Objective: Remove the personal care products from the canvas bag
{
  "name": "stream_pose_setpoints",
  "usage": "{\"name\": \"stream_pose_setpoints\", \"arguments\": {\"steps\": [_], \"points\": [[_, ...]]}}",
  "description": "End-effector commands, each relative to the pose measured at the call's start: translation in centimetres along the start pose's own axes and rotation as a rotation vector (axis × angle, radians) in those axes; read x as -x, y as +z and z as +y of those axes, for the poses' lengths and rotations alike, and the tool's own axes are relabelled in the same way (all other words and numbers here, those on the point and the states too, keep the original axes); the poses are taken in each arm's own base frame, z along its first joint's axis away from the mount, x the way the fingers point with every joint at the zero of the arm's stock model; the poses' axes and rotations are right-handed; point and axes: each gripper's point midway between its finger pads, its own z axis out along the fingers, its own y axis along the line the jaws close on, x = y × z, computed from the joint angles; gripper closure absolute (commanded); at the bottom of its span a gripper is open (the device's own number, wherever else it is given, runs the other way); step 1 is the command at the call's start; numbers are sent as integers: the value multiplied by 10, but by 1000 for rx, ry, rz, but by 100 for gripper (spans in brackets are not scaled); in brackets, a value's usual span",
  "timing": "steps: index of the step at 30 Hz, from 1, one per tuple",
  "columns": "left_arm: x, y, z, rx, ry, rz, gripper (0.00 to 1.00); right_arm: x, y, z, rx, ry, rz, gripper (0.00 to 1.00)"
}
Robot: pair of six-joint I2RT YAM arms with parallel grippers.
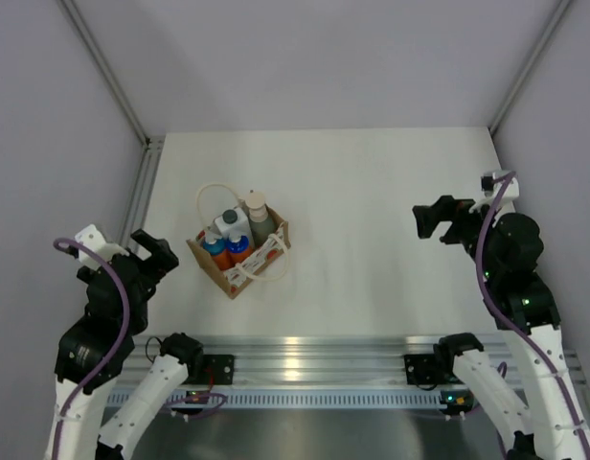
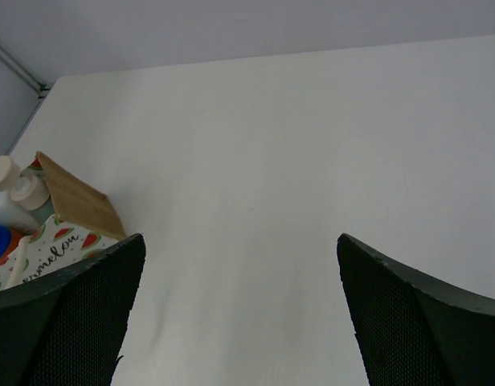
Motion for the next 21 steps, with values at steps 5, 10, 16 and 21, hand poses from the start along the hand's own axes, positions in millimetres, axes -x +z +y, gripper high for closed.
{"name": "stream_pose_setpoints", "arguments": {"steps": [5, 10, 16, 21], "points": [[7, -7, 6, 4, -170, -56, 2, 23, 26, 53, 308, 80, -106, 0], [0, -5, -6, -45, -198, -29, 1, -2, 60, 140, 707, 75, 11, 1], [-43, 18, -32, -73, -162, 143, 1, -44, 98, 234, 827, -209, 99, 1], [-82, 37, -49, -58, -150, 293, 1, -60, 116, 286, 926, -297, 46, 1]]}}
